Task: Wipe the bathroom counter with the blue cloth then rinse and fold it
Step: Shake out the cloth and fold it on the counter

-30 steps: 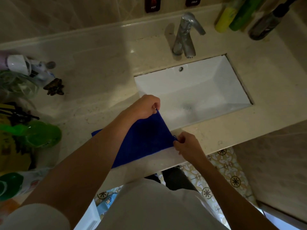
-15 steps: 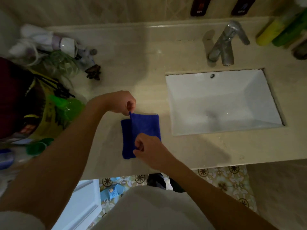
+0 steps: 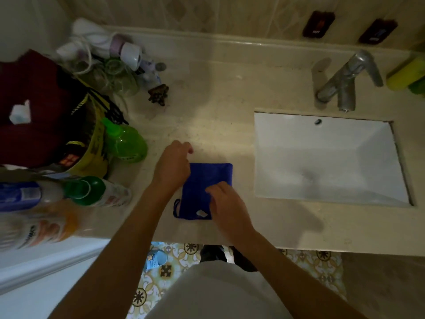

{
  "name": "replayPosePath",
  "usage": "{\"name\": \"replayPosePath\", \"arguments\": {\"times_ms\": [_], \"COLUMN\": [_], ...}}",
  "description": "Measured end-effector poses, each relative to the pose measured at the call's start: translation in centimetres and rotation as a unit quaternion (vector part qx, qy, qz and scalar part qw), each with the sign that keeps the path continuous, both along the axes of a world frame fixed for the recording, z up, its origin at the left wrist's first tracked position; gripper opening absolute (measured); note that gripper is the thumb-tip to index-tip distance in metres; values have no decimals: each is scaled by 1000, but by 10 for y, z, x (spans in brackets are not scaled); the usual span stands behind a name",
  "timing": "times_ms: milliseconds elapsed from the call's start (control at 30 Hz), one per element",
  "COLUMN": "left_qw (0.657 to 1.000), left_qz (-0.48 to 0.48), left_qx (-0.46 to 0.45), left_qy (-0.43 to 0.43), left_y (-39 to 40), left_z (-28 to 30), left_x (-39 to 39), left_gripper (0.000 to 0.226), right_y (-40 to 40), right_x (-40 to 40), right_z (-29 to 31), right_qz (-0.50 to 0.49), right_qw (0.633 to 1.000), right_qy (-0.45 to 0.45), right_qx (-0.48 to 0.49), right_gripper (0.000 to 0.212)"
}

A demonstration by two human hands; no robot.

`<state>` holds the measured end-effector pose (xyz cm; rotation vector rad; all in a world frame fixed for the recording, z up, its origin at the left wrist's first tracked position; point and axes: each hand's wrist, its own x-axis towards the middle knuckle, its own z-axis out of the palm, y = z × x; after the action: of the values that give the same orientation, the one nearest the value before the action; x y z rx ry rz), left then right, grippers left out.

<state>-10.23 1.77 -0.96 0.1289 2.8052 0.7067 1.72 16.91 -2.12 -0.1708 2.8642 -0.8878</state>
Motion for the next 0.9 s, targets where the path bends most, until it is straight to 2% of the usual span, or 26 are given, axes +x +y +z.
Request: {"name": "replayPosePath", "arguments": {"times_ms": [67,100,167,233,300,433,600,900], "left_qw": [999,998,991,981,977,983,982,979], "left_qz": [-29,-63,-134,-173,-171,-130,-130,-118], "left_qx": [34,27,-20,-79,-112,-119,-123,-152], "left_qy": [6,-9,-16,36,57,58,62,59], "left_y": [14,21,29,30,31,43,40,14], "left_z": [-12,-20,-42,-58,-61,-60,-65,-66], "left_x": [36,53,81,96,103,104,100,13], "left_gripper": [40,50,72,66,64,63,63,64], "right_y": [19,25,40,55,64,63,72,39], "right_x": [-1,-3,-2,-1,2,4,-5,-93], "right_z": [-12,-16,-25,-35,-40,-38,-36,-34], "right_qz": [-5,20,85,120,126,117,145,126], "right_qw": [995,991,978,968,964,964,957,954], "right_qy": [44,38,11,-15,-36,-37,-37,-67], "right_qx": [87,125,189,219,231,237,248,262], "right_gripper": [43,48,56,57,57,60,59,64]}}
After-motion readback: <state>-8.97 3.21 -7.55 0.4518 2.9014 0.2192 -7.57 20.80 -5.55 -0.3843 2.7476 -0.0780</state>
